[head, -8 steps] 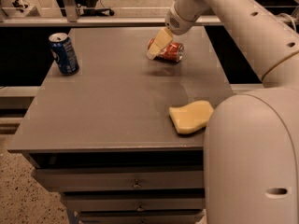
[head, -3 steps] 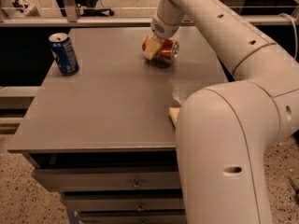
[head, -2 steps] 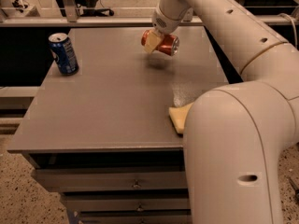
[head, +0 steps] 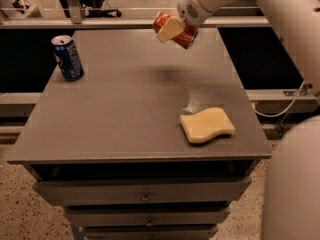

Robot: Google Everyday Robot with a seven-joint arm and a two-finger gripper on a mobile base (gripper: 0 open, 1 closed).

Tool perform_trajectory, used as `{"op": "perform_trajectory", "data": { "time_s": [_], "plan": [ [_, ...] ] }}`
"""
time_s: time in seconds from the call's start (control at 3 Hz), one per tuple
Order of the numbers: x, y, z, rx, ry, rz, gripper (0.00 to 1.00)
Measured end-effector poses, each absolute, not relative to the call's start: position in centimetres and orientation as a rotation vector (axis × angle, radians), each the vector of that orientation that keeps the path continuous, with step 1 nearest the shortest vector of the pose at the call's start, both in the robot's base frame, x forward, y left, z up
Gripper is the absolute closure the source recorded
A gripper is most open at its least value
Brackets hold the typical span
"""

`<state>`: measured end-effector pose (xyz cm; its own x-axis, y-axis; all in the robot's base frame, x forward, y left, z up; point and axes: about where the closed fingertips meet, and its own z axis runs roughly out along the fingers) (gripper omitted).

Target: Place coke can upright

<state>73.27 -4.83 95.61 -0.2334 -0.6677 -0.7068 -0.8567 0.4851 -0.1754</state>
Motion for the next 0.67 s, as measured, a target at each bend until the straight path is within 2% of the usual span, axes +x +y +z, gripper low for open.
{"op": "perform_trajectory", "data": {
  "time_s": [0.67],
  "plan": [
    [70.1,-7.2,99.4,-1.164,1.546,0.639,1.0]
  ]
}}
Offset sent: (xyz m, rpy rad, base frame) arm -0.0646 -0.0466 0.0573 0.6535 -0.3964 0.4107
